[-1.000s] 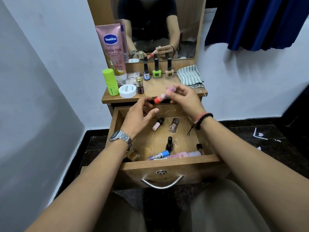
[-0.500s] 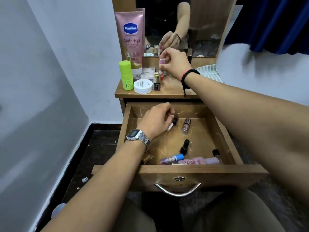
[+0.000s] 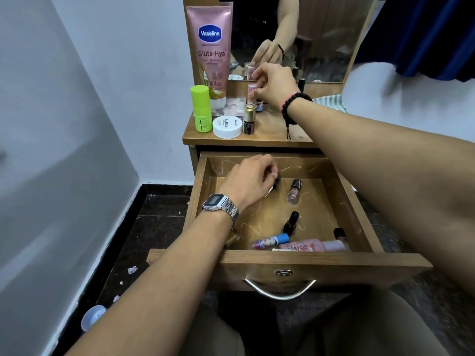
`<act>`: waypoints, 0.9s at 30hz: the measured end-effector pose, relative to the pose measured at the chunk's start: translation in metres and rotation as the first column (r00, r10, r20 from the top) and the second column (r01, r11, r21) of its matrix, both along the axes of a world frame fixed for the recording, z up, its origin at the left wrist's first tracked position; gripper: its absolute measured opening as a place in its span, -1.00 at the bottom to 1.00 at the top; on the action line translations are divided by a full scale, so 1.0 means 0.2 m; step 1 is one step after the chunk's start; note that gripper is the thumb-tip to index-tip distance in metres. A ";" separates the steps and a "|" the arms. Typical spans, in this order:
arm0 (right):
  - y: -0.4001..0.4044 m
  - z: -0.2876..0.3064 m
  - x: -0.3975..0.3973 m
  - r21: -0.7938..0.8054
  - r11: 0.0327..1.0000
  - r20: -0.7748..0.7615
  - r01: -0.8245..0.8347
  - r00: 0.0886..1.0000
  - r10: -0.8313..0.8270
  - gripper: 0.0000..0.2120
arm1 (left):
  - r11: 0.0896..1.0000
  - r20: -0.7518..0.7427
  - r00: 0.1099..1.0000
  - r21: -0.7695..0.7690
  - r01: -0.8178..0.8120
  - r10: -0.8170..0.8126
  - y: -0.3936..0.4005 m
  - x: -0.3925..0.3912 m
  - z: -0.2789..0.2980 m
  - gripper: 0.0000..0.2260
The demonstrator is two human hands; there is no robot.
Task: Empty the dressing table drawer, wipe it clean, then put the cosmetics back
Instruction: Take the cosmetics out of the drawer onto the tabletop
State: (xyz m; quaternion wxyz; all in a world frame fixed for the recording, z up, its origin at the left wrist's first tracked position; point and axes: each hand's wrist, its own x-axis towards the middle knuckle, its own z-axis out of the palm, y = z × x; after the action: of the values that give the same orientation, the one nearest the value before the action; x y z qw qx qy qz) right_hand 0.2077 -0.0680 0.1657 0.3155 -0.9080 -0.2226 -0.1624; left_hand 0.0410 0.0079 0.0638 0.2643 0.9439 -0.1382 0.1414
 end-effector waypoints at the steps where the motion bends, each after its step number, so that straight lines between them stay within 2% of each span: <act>1: -0.02 0.01 0.00 0.003 1.000 0.007 -0.005 1.000 0.005 -0.69 | 1.000 0.006 1.000 0.000 -0.001 0.001 0.00 0.00 0.00 -0.94; 3: -0.06 0.04 -0.03 0.043 0.999 0.013 -0.009 1.000 0.009 -0.65 | 1.000 0.017 1.000 -0.002 -0.001 0.001 0.00 0.00 0.00 -0.90; 6: -0.14 0.08 -0.12 0.198 0.980 0.032 0.005 0.999 -0.011 -0.63 | 1.000 0.015 1.000 0.006 -0.012 0.011 0.01 0.00 0.00 -0.87; 10: -0.32 -0.03 -0.29 0.476 0.879 -0.021 0.032 0.999 -0.024 -0.82 | 0.998 0.004 1.000 0.054 -0.027 0.027 0.01 0.00 0.00 -0.94; 12: -0.41 -0.16 -0.36 0.523 0.849 -0.094 0.078 0.995 -0.033 -0.89 | 0.994 -0.007 0.999 0.100 -0.048 0.049 0.01 0.00 0.00 -0.94; 13: -0.45 -0.22 -0.40 0.525 0.844 -0.151 0.112 0.988 -0.037 -0.87 | 0.992 -0.016 0.998 0.113 -0.057 0.059 0.01 0.00 0.00 -0.93; 15: -0.50 -0.34 -0.45 0.484 0.866 -0.229 0.127 0.973 -0.015 -0.77 | 0.991 -0.037 0.996 0.107 -0.075 0.079 0.01 0.00 0.00 -0.90; 18: -0.51 -0.41 -0.51 0.352 0.935 -0.124 0.036 0.992 0.009 -0.68 | 0.990 -0.081 0.991 0.095 -0.102 0.110 0.02 0.00 -0.01 -0.83; 22: -0.52 -0.42 -0.54 0.260 0.965 -0.017 -0.039 0.999 0.045 -0.64 | 0.988 -0.108 0.986 0.095 -0.121 0.131 0.02 0.00 -0.01 -0.81; 24: -0.53 -0.44 -0.55 0.152 0.987 -0.062 -0.044 0.997 0.054 -0.61 | 0.987 -0.105 0.984 0.091 -0.132 0.141 0.02 0.00 -0.01 -0.79; 27: -0.54 -0.48 -0.53 -0.102 0.993 -0.212 -0.056 0.977 0.033 -0.62 | 0.984 -0.112 0.981 0.091 -0.151 0.161 0.02 0.00 -0.01 -0.76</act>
State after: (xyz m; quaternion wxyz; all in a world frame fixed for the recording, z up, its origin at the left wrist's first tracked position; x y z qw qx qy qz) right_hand 0.1025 -0.1758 0.0706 0.2914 -0.9306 -0.2166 -0.0464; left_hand 0.0419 0.0125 0.0611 0.2210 0.9687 -0.0536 0.0996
